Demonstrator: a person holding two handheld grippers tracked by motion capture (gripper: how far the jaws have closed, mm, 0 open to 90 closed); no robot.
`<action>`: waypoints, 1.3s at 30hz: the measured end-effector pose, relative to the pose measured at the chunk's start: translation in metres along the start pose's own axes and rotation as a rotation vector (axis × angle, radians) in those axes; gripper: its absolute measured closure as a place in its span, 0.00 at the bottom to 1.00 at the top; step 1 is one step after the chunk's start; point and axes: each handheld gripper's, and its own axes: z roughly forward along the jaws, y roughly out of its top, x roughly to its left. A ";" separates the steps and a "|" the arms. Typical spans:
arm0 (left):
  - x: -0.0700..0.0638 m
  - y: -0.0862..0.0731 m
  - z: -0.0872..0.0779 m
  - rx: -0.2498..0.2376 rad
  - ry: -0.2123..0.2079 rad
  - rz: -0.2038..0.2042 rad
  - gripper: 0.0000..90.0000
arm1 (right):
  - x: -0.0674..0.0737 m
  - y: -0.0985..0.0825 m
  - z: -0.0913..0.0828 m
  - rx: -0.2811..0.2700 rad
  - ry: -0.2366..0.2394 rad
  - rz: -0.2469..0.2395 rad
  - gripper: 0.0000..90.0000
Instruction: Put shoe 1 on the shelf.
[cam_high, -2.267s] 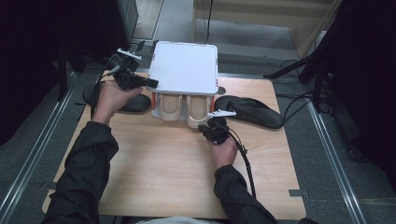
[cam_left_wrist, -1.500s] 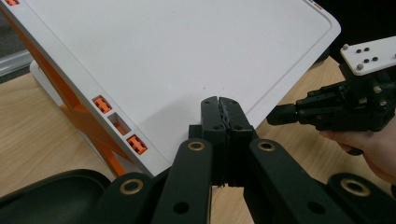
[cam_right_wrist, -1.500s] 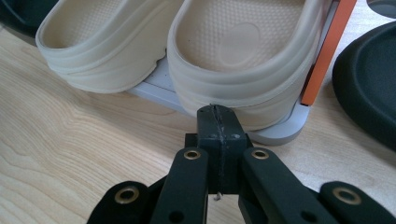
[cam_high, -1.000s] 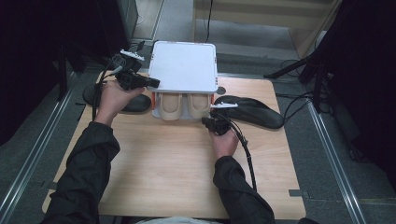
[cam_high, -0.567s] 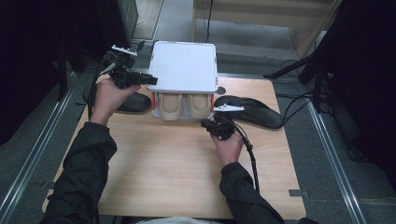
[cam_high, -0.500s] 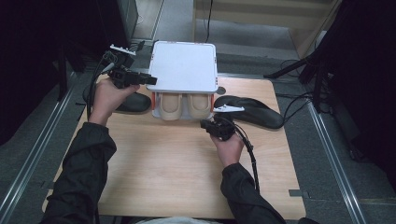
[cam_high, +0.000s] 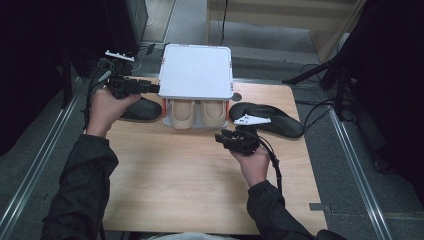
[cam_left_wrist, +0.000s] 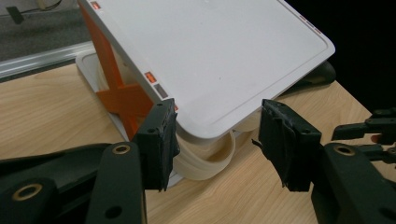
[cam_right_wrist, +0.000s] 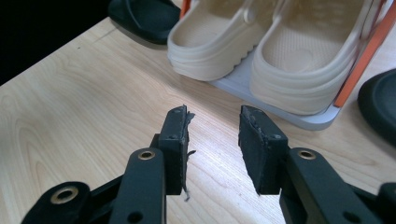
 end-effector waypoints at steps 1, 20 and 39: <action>0.000 -0.002 -0.002 0.002 0.006 -0.002 0.52 | 0.001 -0.001 -0.003 -0.005 0.004 0.000 0.70; 0.029 -0.045 -0.010 0.010 0.101 -0.072 0.62 | 0.006 -0.020 -0.038 -0.008 0.034 -0.017 0.63; 0.069 -0.075 0.023 0.006 0.171 -0.110 1.00 | 0.004 -0.030 -0.049 -0.001 0.002 -0.016 0.64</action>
